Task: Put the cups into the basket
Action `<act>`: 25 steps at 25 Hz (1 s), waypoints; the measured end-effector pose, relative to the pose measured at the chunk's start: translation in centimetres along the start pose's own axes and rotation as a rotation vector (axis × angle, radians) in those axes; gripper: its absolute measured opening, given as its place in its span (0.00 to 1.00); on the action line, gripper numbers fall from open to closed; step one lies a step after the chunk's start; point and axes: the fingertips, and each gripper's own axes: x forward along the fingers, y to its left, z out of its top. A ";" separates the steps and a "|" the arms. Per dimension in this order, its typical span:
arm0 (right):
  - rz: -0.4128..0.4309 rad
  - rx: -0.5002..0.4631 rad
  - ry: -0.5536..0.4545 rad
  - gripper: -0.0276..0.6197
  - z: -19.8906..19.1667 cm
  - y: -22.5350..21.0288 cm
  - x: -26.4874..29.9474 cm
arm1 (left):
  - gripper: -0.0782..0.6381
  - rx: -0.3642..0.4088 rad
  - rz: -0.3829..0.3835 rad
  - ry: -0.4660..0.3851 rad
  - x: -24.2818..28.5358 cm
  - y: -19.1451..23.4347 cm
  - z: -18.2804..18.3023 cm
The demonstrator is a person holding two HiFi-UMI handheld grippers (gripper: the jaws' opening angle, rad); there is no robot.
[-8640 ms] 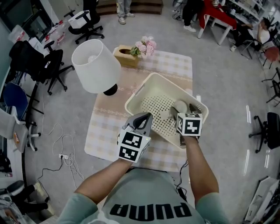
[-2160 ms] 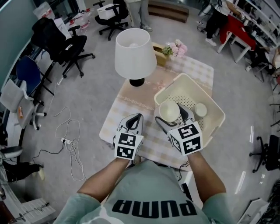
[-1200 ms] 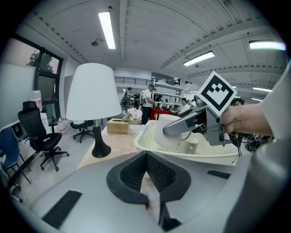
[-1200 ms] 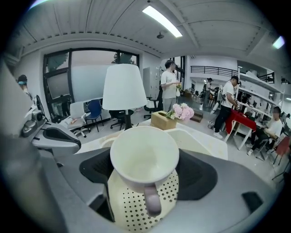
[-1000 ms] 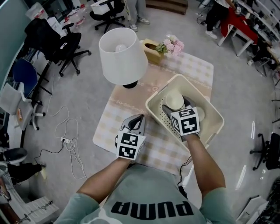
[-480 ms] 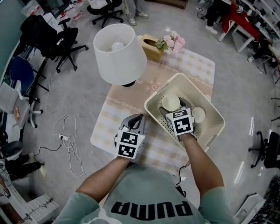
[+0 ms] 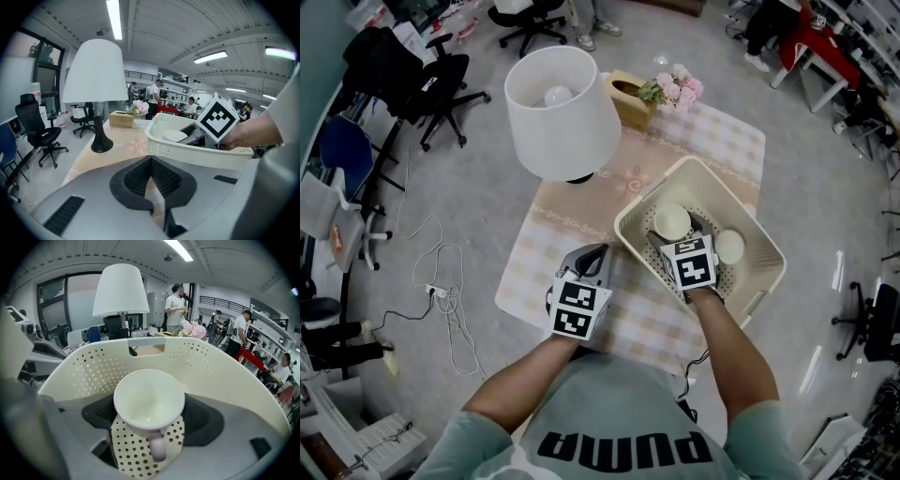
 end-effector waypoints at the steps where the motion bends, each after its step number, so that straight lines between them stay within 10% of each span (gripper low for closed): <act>1: 0.001 -0.001 0.001 0.64 -0.2 0.1 0.0 | 0.11 0.000 -0.001 0.000 0.0 0.0 0.0; 25: 0.010 -0.044 0.029 0.64 -1.6 0.4 0.0 | 0.11 0.008 -0.028 -0.037 -1.3 -0.5 0.2</act>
